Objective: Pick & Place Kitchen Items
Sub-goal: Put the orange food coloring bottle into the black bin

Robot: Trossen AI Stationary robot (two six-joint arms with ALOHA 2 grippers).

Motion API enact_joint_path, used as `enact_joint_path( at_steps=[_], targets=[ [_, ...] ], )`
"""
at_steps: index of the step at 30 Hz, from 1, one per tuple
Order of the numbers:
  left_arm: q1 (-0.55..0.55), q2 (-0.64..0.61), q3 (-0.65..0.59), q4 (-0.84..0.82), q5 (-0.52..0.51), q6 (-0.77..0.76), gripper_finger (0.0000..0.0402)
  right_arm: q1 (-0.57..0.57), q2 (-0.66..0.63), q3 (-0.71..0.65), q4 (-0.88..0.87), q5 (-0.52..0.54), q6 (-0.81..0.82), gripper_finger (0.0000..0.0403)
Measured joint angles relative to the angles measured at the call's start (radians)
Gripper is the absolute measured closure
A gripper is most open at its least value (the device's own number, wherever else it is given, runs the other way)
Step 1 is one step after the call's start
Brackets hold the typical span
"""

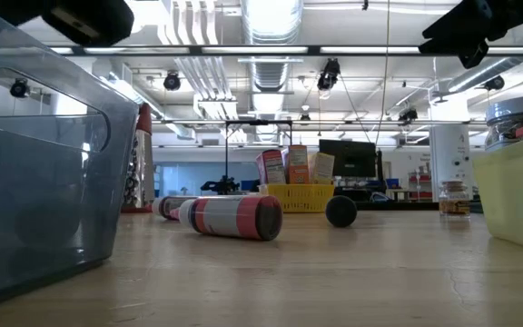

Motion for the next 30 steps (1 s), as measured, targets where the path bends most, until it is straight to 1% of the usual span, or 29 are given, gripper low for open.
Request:
enact_joint_path(
  at_steps=[3,6,13,17,22,26,30],
  targets=[
    [0.0,0.001,-0.031,0.037,0.006,-0.001,0.0319,0.0,0.0,0.0,0.0,0.0,0.0,0.0221],
    [-0.002,0.002,-0.053,0.066,0.035,0.005,0.0319,0.0,0.0,0.0,0.0,0.0,0.0,0.0214],
    [-0.016,0.001,-0.064,0.092,0.099,0.068,0.0319,0.0,0.0,0.0,0.0,0.0,0.0,0.0202],
    [-0.027,0.001,-0.064,0.117,0.099,0.081,0.0319,0.0,0.0,0.0,0.0,0.0,0.0,0.0196],
    [-0.029,0.001,-0.056,0.17,0.1,0.055,0.0319,0.0,0.0,0.0,0.0,0.0,0.0,0.019],
    [-0.032,0.001,-0.054,0.173,0.1,0.067,0.0319,0.0,0.0,0.0,0.0,0.0,0.0,0.0186],
    [-0.036,0.001,-0.055,0.18,0.099,0.071,0.0319,0.0,0.0,0.0,0.0,0.0,0.0,0.019]
  ],
)
